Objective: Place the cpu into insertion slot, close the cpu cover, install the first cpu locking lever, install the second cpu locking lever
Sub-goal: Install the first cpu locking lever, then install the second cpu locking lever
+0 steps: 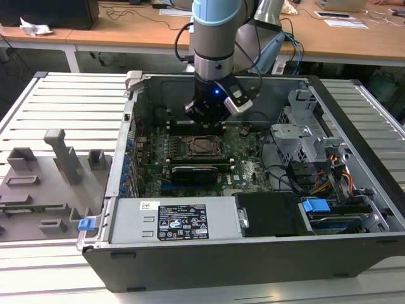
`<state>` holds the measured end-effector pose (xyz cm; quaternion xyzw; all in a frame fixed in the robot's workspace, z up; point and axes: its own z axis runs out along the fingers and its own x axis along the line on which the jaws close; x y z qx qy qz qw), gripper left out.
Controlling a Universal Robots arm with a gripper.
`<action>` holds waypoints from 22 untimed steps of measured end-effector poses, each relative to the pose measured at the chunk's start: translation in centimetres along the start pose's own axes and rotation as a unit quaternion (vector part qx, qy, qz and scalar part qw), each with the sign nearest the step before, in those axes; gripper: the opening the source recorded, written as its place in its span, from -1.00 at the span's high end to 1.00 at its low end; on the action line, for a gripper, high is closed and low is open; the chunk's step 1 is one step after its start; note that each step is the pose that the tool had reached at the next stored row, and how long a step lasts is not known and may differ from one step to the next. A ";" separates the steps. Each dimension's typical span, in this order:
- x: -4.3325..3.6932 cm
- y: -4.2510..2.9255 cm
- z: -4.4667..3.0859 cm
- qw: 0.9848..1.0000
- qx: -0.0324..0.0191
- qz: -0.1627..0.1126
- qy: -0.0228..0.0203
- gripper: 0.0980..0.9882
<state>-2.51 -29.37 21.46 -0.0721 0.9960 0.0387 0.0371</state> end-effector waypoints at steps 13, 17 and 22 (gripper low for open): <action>0.12 -0.84 -0.07 1.000 0.000 0.000 0.000 0.98; 0.16 -1.14 -0.09 1.000 0.000 0.000 0.000 0.98; 0.19 -1.34 -0.11 1.000 0.000 0.000 0.000 0.98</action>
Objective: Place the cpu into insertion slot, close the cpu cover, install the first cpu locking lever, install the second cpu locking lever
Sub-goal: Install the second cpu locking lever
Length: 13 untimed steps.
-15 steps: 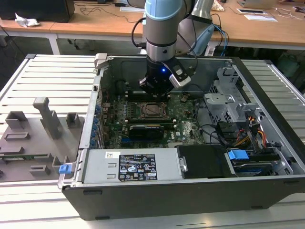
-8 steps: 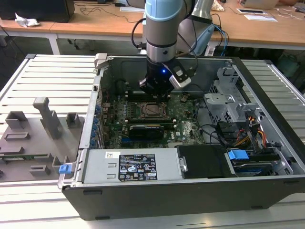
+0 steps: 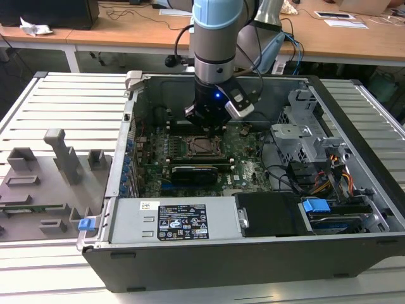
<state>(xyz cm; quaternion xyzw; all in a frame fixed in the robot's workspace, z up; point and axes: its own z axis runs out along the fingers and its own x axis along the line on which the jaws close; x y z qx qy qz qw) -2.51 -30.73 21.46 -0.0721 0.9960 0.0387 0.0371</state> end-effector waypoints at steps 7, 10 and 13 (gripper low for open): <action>0.02 -0.17 -0.02 1.000 0.000 0.000 0.000 0.98; 0.02 -0.17 -0.10 1.000 0.000 0.000 0.000 0.98; -0.02 -0.14 -0.55 1.000 0.000 0.000 0.000 0.98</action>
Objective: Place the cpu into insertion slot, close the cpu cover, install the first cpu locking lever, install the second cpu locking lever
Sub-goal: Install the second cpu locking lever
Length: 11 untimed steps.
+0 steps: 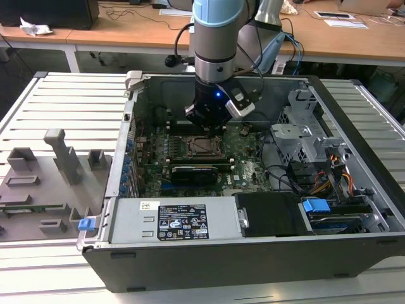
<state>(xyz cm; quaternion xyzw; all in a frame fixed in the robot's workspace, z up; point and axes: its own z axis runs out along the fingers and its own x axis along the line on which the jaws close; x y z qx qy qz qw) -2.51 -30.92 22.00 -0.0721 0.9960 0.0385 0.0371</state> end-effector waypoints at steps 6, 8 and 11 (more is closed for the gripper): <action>0.03 -0.32 -0.25 1.000 0.000 0.000 0.000 0.98; 0.06 -0.52 -0.26 1.000 0.000 0.000 0.000 0.98; 0.08 -0.64 -0.34 1.000 0.000 0.000 0.000 0.98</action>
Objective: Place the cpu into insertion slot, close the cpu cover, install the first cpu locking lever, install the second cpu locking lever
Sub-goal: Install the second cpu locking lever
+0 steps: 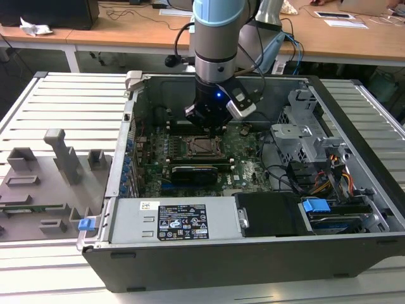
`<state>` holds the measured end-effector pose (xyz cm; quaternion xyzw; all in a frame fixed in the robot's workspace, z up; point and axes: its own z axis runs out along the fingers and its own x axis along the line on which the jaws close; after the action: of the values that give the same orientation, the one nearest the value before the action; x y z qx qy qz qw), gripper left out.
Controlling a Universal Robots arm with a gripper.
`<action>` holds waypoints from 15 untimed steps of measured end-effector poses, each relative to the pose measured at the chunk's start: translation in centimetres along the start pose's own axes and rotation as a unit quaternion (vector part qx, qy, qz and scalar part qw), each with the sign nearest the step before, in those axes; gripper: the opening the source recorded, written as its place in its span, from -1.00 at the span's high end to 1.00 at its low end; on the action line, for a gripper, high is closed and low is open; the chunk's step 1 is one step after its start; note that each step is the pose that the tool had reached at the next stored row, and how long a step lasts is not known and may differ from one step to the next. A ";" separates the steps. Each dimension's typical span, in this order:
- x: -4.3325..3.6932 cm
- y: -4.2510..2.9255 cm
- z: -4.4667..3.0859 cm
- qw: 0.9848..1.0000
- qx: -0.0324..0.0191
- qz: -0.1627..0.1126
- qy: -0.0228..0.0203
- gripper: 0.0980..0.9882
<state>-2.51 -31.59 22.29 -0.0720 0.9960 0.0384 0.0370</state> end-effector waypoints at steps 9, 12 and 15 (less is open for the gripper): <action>-0.08 -0.06 -1.18 1.000 0.000 0.000 0.000 0.98; -0.06 -0.20 -1.19 1.000 0.000 0.000 0.000 0.98; -0.01 -0.52 -1.22 1.000 0.000 0.000 0.000 0.98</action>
<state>-2.51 -32.20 23.47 -0.0721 0.9960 0.0385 0.0371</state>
